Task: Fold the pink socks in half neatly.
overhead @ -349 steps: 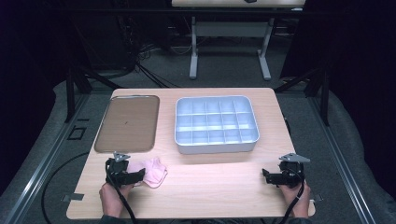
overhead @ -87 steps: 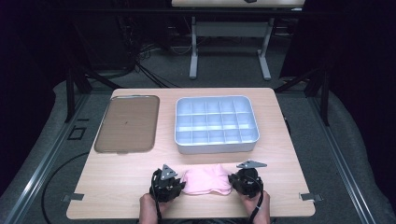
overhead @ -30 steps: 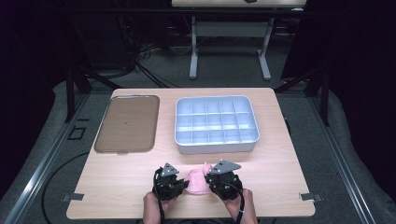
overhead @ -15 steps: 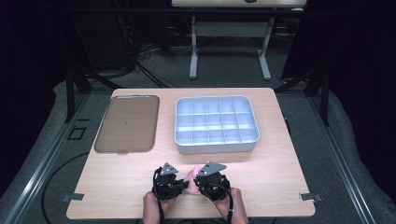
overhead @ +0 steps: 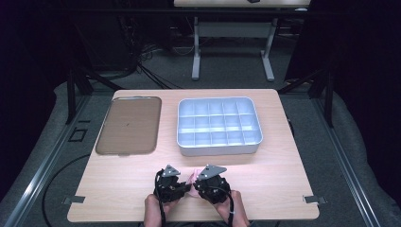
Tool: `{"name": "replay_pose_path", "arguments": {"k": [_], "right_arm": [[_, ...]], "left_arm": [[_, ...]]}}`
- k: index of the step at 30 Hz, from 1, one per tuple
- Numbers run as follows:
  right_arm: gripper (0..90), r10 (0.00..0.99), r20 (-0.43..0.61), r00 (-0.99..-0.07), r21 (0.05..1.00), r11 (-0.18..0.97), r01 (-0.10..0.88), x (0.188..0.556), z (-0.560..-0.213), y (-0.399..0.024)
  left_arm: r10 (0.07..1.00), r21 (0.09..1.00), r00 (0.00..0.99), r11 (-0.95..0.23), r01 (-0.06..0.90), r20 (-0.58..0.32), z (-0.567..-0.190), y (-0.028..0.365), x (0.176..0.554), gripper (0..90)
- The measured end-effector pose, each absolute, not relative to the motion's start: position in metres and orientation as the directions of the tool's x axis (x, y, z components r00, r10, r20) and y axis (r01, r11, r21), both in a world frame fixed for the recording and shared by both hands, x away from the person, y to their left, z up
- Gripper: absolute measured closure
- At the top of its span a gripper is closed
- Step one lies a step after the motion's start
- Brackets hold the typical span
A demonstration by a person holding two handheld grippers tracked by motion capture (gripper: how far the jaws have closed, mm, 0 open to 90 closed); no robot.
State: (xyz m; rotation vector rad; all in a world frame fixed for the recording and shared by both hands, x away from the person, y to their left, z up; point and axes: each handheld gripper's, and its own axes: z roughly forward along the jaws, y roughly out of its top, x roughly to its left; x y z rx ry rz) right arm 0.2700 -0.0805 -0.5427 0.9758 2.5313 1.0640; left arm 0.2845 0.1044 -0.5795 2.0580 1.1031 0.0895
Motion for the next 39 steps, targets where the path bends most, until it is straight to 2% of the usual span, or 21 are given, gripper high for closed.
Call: {"name": "replay_pose_path", "arguments": {"k": [1,5,8,14,18,25,33,39], "right_arm": [[80.6,0.653,0.058,-0.755,0.701,0.512,0.497,0.27,-0.543,-0.081],[60.2,0.647,0.088,-0.757,0.695,0.505,0.512,0.272,-0.543,-0.082],[54.5,0.655,0.103,-0.749,0.71,0.479,0.517,0.27,-0.536,-0.092],[51.9,0.73,0.121,-0.672,0.723,0.399,0.564,0.271,-0.53,-0.13],[56.9,0.792,0.148,-0.592,0.7,0.339,0.629,0.279,-0.541,-0.15],[53.9,0.788,0.116,-0.604,0.668,0.388,0.635,0.286,-0.563,-0.132],[44.8,0.778,0.101,-0.621,0.659,0.415,0.627,0.289,-0.57,-0.116],[32.3,0.791,0.057,-0.609,0.648,0.435,0.626,0.29,-0.573,-0.113]], "left_arm": [[0.732,0.665,0.62,-0.315,0.677,-0.284,-0.58,0.104,0.284,81.4],[0.732,0.666,0.62,-0.316,0.676,-0.283,-0.58,0.104,0.284,81.2],[0.73,0.666,0.623,-0.319,0.674,-0.281,-0.58,0.104,0.284,81.0],[0.729,0.667,0.621,-0.313,0.677,-0.288,-0.58,0.105,0.284,80.9],[0.728,0.667,0.622,-0.314,0.675,-0.287,-0.58,0.105,0.285,80.9],[0.725,0.666,0.623,-0.313,0.677,-0.293,-0.581,0.105,0.286,80.8],[0.721,0.671,0.626,-0.31,0.674,-0.297,-0.581,0.106,0.286,79.7],[0.72,0.676,0.63,-0.311,0.668,-0.291,-0.581,0.106,0.285,78.6]]}}
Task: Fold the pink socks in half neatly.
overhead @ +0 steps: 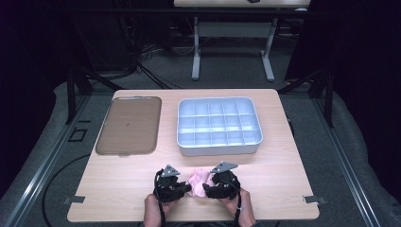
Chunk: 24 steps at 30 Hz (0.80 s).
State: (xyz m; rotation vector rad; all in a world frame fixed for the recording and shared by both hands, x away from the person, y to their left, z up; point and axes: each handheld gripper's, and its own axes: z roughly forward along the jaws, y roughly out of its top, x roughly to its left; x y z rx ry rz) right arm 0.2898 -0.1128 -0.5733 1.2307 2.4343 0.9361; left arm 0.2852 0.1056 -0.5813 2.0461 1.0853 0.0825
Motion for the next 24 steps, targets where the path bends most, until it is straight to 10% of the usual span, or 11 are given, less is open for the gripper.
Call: {"name": "replay_pose_path", "arguments": {"k": [10,17,24], "right_arm": [[21.6,0.798,0.015,-0.602,0.647,0.452,0.614,0.291,-0.576,-0.112],[18.9,0.799,0.014,-0.602,0.647,0.452,0.615,0.292,-0.576,-0.112],[22.2,0.793,-0.021,-0.609,0.652,0.473,0.593,0.289,-0.575,-0.11]], "left_arm": [[0.721,0.68,0.636,-0.322,0.659,-0.275,-0.58,0.106,0.285,73.5],[0.791,0.723,0.579,-0.28,0.632,-0.2,-0.565,0.116,0.28,35.1],[0.724,0.757,0.675,-0.361,0.545,-0.142,-0.548,0.099,0.278,46.8]]}}
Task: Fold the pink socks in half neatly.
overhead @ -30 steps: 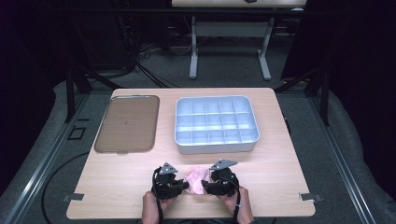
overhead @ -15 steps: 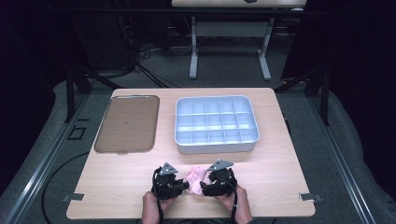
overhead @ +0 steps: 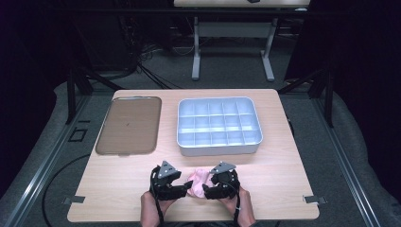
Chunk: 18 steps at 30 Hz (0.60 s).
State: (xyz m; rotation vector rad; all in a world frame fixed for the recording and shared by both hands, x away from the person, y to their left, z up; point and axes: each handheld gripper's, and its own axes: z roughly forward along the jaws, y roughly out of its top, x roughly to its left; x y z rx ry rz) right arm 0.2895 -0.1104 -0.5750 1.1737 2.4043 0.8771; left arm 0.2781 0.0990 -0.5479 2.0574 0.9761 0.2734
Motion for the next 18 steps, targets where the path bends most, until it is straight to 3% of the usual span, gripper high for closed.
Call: {"name": "replay_pose_path", "arguments": {"k": [4,7,12,18], "right_arm": [[34.8,0.768,-0.049,-0.639,0.666,0.502,0.552,0.285,-0.574,-0.109],[54.4,0.744,-0.073,-0.664,0.68,0.524,0.513,0.28,-0.573,-0.107],[76.9,0.712,-0.051,-0.7,0.679,0.539,0.499,0.279,-0.572,-0.107],[80.1,0.71,-0.006,-0.704,0.678,0.52,0.519,0.283,-0.572,-0.112]], "left_arm": [[0.675,0.723,0.732,-0.463,0.513,-0.087,-0.554,0.08,0.28,63.0],[0.687,0.694,0.725,-0.497,0.522,-0.053,-0.563,0.074,0.282,73.9],[0.691,0.682,0.721,-0.502,0.531,-0.052,-0.567,0.079,0.283,80.0],[0.691,0.683,0.722,-0.512,0.521,-0.033,-0.569,0.08,0.281,83.2]]}}
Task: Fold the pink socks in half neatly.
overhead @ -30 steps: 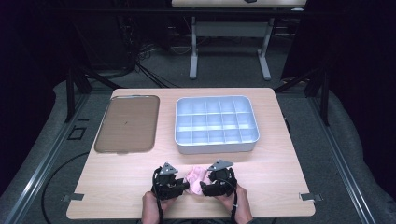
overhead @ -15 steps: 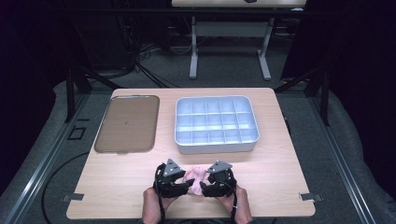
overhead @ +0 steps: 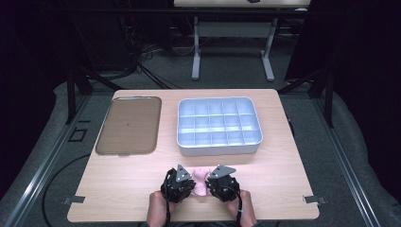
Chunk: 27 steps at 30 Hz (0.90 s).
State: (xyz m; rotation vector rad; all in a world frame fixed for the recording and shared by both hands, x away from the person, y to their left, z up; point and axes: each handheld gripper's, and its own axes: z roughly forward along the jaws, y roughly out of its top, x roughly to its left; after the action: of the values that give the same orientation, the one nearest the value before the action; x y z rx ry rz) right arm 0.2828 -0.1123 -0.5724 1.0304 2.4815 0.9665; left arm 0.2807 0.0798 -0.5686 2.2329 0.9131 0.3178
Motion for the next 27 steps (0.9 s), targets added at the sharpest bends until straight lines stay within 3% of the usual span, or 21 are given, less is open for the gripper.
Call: {"name": "replay_pose_path", "arguments": {"k": [2,5,9,16,22,27], "right_arm": [[68.4,0.728,0.008,-0.686,0.674,0.503,0.541,0.285,-0.572,-0.114],[60.3,0.749,0.106,-0.654,0.687,0.421,0.593,0.29,-0.572,-0.125],[61.0,0.76,0.2,-0.618,0.669,0.355,0.653,0.293,-0.573,-0.134],[72.5,0.767,0.212,-0.606,0.644,0.357,0.677,0.293,-0.575,-0.13],[73.1,0.769,0.183,-0.613,0.646,0.376,0.664,0.292,-0.575,-0.128],[70.4,0.769,0.192,-0.61,0.649,0.367,0.667,0.292,-0.575,-0.129]], "left_arm": [[0.689,0.685,0.724,-0.507,0.523,-0.042,-0.569,0.081,0.281,83.5],[0.692,0.694,0.719,-0.487,0.53,-0.063,-0.57,0.082,0.281,83.8],[0.691,0.696,0.72,-0.486,0.529,-0.064,-0.571,0.082,0.281,84.1],[0.682,0.684,0.731,-0.518,0.514,-0.033,-0.568,0.08,0.28,88.4],[0.68,0.669,0.733,-0.553,0.496,0.019,-0.564,0.082,0.276,89.1],[0.685,0.685,0.727,-0.508,0.522,-0.047,-0.567,0.088,0.28,88.4]]}}
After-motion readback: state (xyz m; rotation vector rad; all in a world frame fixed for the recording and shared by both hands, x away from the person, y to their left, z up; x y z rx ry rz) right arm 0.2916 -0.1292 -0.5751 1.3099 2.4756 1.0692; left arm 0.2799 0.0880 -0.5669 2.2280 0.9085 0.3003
